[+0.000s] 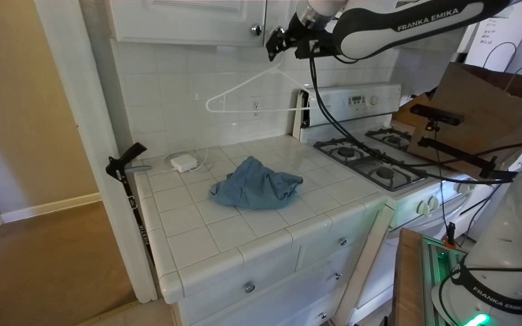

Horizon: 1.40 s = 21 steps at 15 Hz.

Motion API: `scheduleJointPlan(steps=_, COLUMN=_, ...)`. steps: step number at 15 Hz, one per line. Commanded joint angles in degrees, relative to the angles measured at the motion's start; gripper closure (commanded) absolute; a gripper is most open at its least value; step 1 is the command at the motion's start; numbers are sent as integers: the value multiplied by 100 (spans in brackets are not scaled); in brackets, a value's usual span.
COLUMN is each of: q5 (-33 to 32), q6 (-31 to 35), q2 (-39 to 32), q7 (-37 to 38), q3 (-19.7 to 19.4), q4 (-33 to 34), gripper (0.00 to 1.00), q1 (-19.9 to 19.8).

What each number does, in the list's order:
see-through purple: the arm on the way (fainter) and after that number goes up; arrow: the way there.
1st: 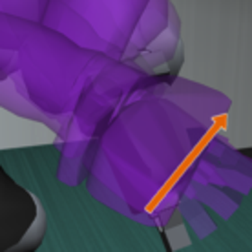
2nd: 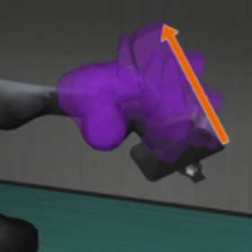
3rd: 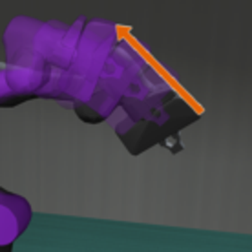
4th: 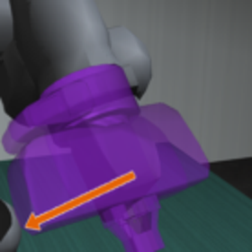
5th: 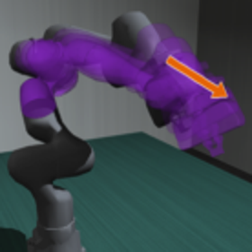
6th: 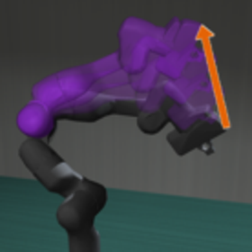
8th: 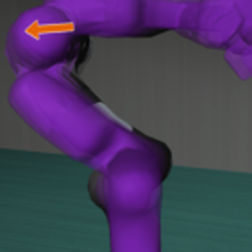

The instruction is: Put the white hanger on the counter.

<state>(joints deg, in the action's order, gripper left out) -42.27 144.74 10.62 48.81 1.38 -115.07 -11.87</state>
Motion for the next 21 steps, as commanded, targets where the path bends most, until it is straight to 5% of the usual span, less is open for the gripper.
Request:
scheduleJointPlan(steps=1, q5=-368, q6=209, q2=-70, q7=388, q3=-40, q4=75, gripper=0, q1=15)
scheduleJointPlan(steps=2, q5=-470, q6=236, q2=-70, q7=467, q3=-40, q4=63, gripper=22, q1=3)
scheduleJointPlan(steps=13, q5=-1007, q6=342, q2=-80, q7=903, q3=-121, q4=-25, gripper=100, q1=120)
scheduleJointPlan(steps=21, q5=-1309, q6=251, q2=56, q7=1286, q3=-114, q4=86, gripper=98, q1=77)
